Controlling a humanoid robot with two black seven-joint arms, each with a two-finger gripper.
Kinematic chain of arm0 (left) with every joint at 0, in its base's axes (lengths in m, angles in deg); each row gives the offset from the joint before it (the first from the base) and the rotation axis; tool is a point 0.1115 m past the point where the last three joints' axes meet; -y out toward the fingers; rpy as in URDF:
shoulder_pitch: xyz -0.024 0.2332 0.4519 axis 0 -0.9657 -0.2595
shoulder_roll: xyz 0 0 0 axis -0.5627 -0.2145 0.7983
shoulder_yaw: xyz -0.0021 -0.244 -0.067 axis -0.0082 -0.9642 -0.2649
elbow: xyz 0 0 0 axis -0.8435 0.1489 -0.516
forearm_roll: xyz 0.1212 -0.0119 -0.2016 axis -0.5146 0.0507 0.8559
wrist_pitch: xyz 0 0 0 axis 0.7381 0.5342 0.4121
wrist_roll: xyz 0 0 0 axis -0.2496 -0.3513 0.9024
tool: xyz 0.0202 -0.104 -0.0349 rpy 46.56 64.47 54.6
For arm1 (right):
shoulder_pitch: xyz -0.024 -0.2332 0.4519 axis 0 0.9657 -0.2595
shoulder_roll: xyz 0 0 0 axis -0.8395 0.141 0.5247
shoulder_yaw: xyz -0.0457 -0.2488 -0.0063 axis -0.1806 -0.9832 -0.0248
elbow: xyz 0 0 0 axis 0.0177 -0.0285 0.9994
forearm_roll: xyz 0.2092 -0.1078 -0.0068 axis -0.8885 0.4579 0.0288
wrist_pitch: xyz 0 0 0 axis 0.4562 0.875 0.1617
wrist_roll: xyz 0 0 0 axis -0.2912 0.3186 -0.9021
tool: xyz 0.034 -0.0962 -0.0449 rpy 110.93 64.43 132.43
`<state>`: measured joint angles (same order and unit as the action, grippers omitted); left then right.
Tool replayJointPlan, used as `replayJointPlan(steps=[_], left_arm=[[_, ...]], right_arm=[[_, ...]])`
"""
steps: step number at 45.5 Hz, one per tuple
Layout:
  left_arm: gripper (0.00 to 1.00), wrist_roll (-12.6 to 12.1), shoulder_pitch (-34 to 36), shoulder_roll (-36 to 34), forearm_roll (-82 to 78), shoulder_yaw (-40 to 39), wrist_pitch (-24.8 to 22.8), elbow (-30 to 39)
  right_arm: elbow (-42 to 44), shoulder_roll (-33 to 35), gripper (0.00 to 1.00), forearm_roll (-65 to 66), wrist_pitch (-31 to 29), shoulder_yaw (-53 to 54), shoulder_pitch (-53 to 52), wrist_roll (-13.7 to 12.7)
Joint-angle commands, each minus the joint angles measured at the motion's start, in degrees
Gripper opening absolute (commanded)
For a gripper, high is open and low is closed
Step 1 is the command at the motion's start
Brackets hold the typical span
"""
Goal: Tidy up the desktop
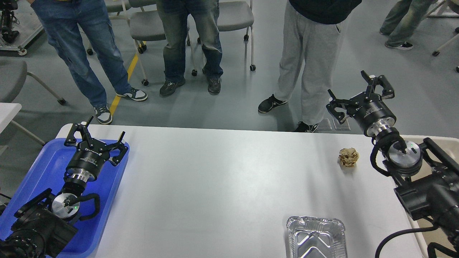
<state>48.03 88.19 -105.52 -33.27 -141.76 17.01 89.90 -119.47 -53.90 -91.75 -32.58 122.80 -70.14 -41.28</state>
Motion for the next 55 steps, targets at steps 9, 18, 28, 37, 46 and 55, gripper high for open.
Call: replayJointPlan(steps=[9, 18, 28, 37, 46, 55], left_arm=[[1.00, 0.00, 0.00, 0.00, 0.00, 0.00, 0.00, 0.00], [1.00, 0.00, 0.00, 0.00, 0.00, 0.00, 0.00, 0.00], [1.00, 0.00, 0.00, 0.00, 0.00, 0.00, 0.00, 0.00], [1.00, 0.00, 0.00, 0.00, 0.00, 0.00, 0.00, 0.00], [1.00, 0.00, 0.00, 0.00, 0.00, 0.00, 0.00, 0.00], [1.00, 0.00, 0.00, 0.00, 0.00, 0.00, 0.00, 0.00]], right_arm=[[7.94, -2.27, 1.00, 0.06, -1.01, 0.38, -0.65, 0.01], [14.44, -2.53, 1.00, 0.06, -3.56, 0.29, -1.44, 0.01], [20.95, -4.11, 1.00, 0.15, -10.58, -0.32, -2.23, 0.01], [23.06, -4.20, 1.00, 0.58, -13.93, -6.29, -2.40, 0.18], [23.33, -4.03, 1.00, 1.20, -13.84, -9.99, -3.46, 0.71], [23.33, -3.94, 1.00, 1.20, -13.76, -9.64, -3.55, 1.59]])
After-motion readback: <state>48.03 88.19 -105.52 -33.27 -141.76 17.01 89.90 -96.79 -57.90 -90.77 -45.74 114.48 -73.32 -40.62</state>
